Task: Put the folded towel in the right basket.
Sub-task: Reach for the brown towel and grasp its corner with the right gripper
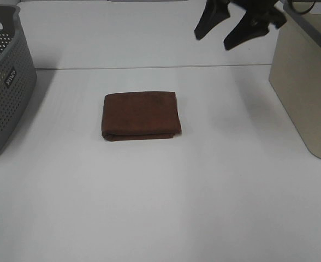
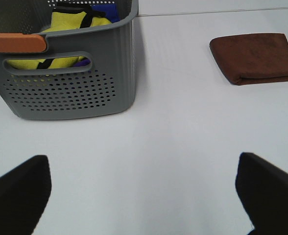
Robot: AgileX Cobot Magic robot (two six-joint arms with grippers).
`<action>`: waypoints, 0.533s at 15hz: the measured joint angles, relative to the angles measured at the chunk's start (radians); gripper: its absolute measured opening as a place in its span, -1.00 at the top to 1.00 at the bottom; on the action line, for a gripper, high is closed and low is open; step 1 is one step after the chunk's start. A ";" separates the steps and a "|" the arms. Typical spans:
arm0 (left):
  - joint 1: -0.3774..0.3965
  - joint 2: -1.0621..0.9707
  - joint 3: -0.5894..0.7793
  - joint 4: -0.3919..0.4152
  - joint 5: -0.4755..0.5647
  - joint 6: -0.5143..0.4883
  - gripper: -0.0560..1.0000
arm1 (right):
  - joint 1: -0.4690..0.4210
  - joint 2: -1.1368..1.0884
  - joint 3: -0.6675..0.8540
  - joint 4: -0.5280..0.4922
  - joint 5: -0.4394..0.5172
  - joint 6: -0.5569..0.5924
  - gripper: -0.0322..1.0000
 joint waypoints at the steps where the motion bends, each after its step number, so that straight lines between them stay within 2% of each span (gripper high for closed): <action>1: 0.000 0.000 0.000 0.000 0.000 0.000 -0.94 | 0.003 0.061 -0.002 0.044 0.020 -0.015 -0.34; 3: 0.000 0.000 0.000 0.000 0.000 0.000 -0.94 | 0.003 0.161 -0.010 0.106 0.026 -0.056 -0.34; 8: 0.000 0.000 0.000 0.000 0.000 0.000 -0.94 | 0.003 0.393 -0.110 0.126 0.024 -0.072 -0.34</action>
